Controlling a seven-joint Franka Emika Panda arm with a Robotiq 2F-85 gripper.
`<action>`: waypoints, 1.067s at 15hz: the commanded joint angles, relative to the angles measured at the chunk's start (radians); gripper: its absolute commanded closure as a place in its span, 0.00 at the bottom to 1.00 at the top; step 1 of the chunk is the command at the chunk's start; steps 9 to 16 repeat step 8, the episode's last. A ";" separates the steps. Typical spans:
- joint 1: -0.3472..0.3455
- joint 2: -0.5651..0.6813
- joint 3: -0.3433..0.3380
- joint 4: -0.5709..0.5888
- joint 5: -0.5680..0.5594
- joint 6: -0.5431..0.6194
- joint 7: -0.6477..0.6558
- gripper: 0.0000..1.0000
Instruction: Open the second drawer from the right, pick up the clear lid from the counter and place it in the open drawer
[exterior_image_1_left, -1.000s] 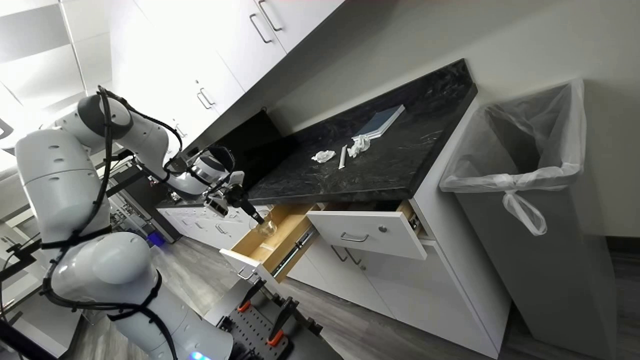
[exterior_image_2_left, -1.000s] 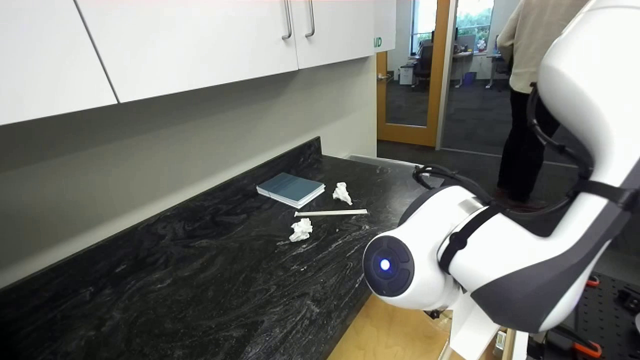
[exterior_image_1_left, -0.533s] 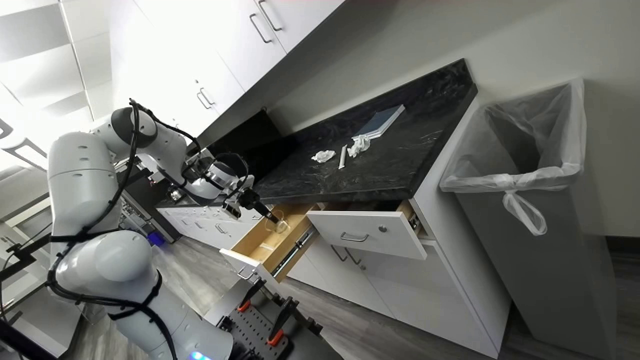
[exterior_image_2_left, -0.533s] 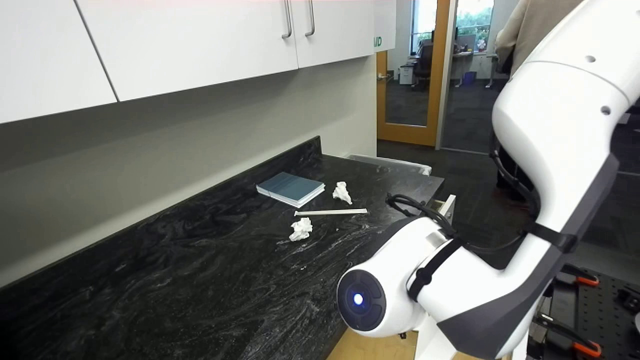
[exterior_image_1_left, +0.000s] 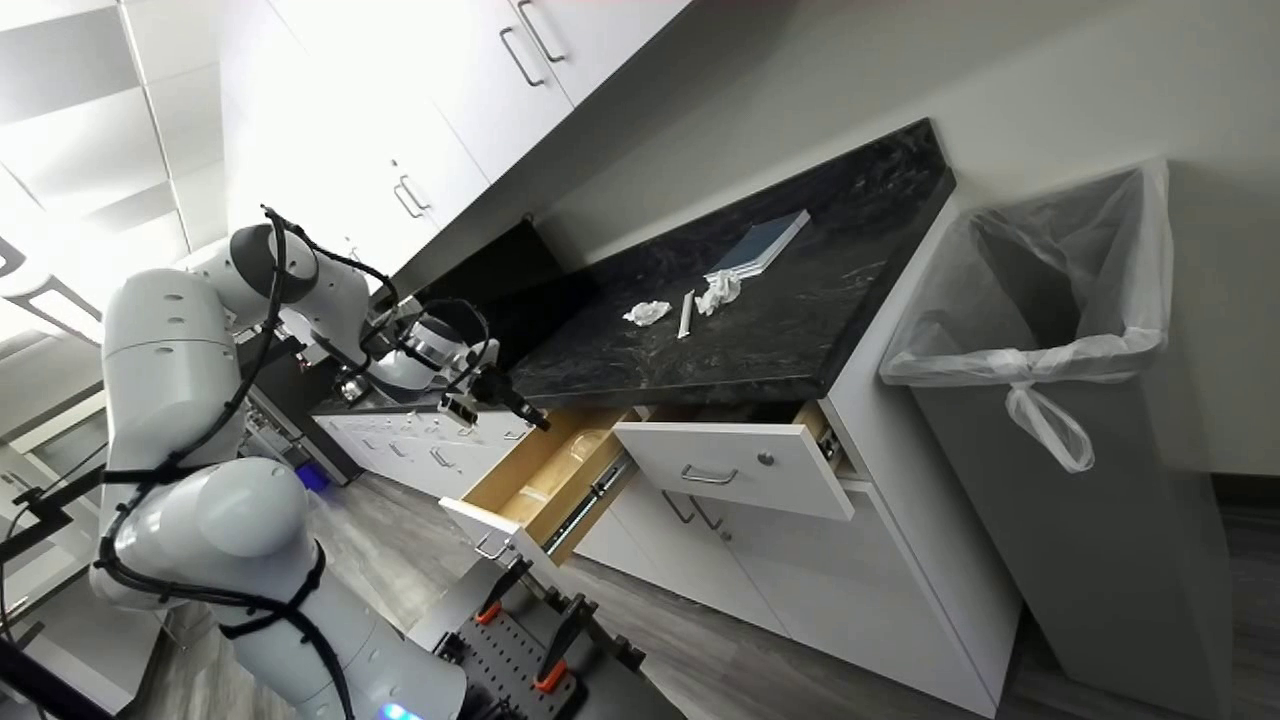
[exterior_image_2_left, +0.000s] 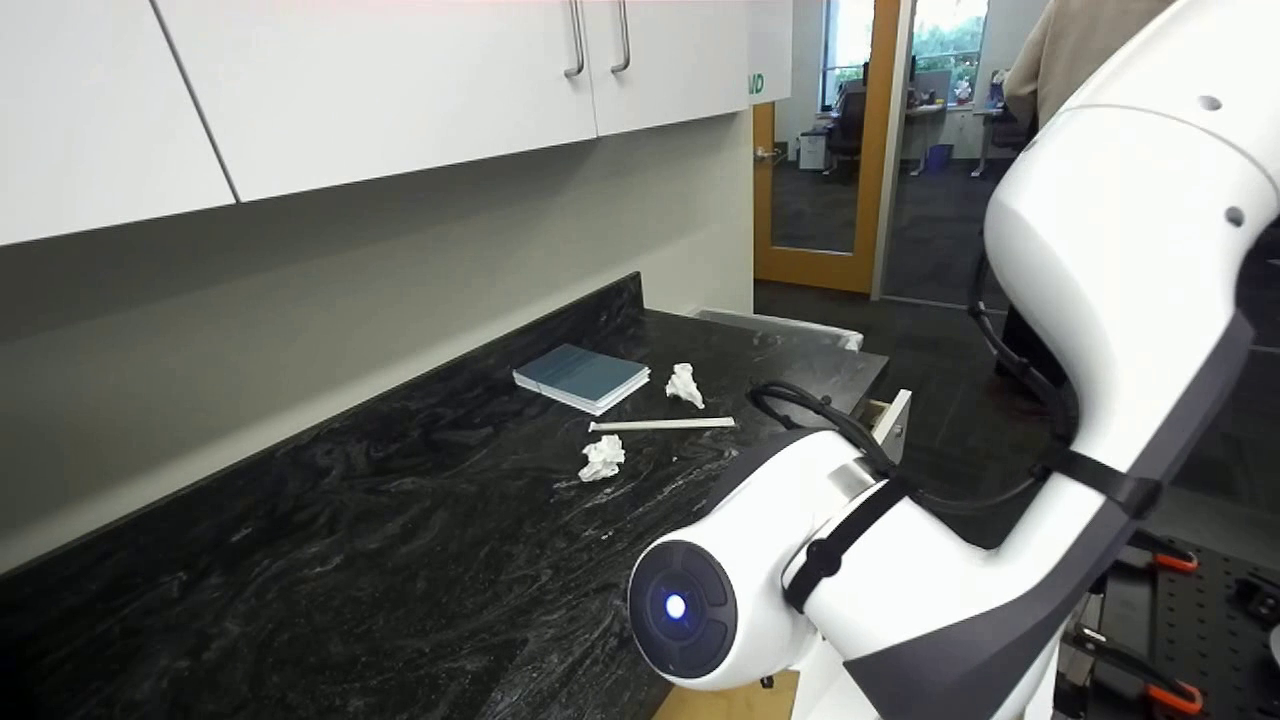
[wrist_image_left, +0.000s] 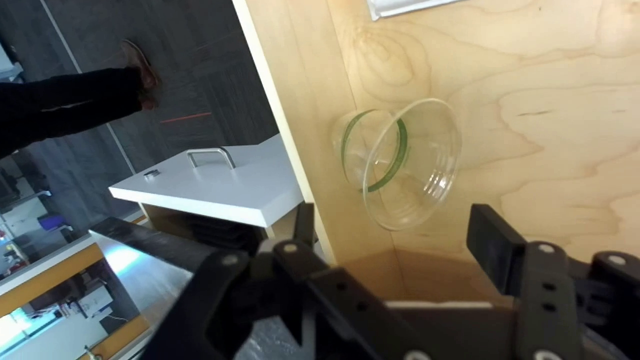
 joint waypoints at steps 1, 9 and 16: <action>0.021 -0.125 -0.002 -0.038 0.017 -0.052 0.017 0.00; -0.049 -0.392 0.017 -0.120 0.065 -0.003 0.020 0.00; -0.049 -0.392 0.017 -0.120 0.065 -0.003 0.020 0.00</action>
